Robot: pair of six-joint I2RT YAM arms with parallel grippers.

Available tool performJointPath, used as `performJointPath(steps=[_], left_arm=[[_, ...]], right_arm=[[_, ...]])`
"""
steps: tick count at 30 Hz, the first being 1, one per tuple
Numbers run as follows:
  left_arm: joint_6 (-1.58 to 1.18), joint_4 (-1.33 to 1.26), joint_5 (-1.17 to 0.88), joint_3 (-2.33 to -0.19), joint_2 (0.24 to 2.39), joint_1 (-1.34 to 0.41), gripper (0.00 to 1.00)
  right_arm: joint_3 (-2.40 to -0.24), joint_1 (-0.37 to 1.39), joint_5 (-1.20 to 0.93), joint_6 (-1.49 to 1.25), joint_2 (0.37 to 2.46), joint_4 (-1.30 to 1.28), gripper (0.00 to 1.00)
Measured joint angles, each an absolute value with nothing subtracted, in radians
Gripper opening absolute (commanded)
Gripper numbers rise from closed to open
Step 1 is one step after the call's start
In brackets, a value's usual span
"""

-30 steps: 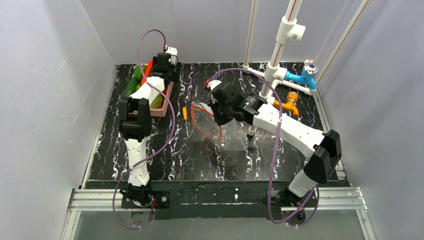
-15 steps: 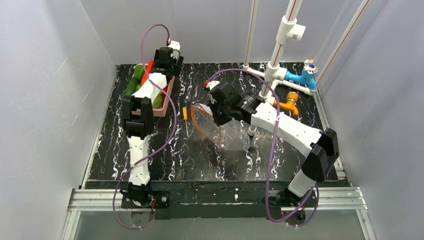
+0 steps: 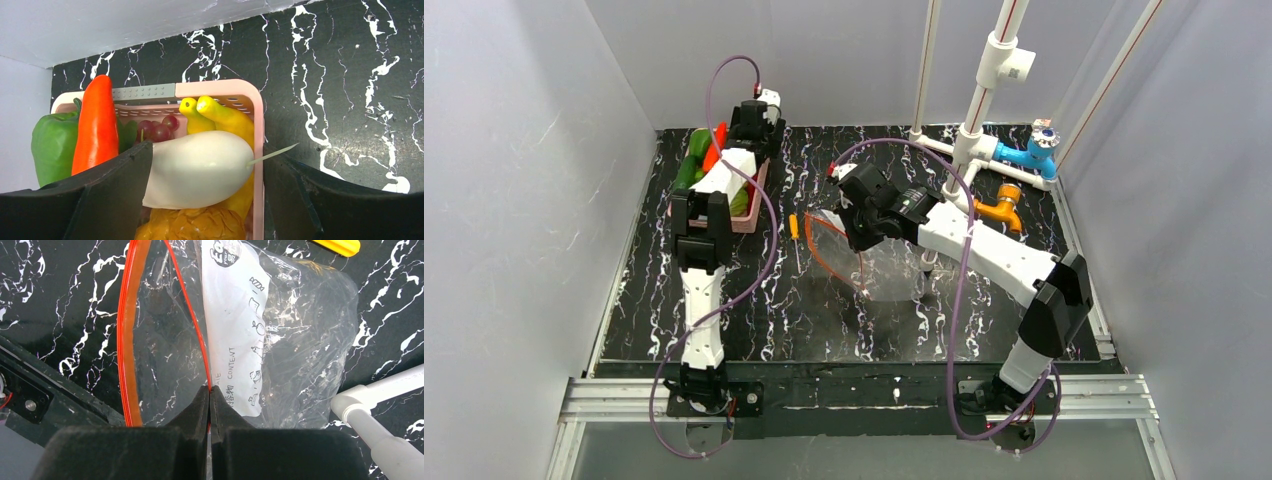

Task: Place the food in the zip-top bag and seal the zipper
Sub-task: Move the bin to the center of the board.

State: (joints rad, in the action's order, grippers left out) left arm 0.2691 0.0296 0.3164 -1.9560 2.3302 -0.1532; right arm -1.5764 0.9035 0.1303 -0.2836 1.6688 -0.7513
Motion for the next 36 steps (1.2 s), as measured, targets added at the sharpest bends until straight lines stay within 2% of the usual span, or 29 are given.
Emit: performJointPath(steps=[6,11,15,21,23,29,34,36], left_arm=[[0.272,0.005,0.320,-1.934,2.319,-0.152,0.78],[0.241,0.076,0.313,-1.952,2.312,-0.146,0.66],[0.207,0.164,0.290,-1.964,2.295,-0.131,0.65],[0.155,0.226,0.245,-1.803,2.151,-0.117,0.66],[0.136,0.255,0.235,-1.743,2.091,-0.115,0.69],[0.066,0.293,0.169,-1.597,1.954,-0.112,0.97],[0.051,0.319,0.117,-1.568,1.924,-0.113,0.98],[0.051,0.322,0.107,-1.551,1.905,-0.113,0.95]], right_arm=[[-1.581,0.904,0.123,-0.285,1.685,-0.756,0.01],[-1.582,0.904,0.120,-0.286,1.688,-0.759,0.01],[-1.583,0.904,0.120,-0.289,1.688,-0.759,0.01],[-1.583,0.904,0.115,-0.292,1.688,-0.758,0.01],[-1.583,0.904,0.112,-0.293,1.687,-0.757,0.01],[-1.561,0.904,0.105,-0.301,1.669,-0.738,0.01],[-1.543,0.904,0.104,-0.305,1.650,-0.728,0.01],[-1.537,0.904,0.104,-0.305,1.644,-0.730,0.01]])
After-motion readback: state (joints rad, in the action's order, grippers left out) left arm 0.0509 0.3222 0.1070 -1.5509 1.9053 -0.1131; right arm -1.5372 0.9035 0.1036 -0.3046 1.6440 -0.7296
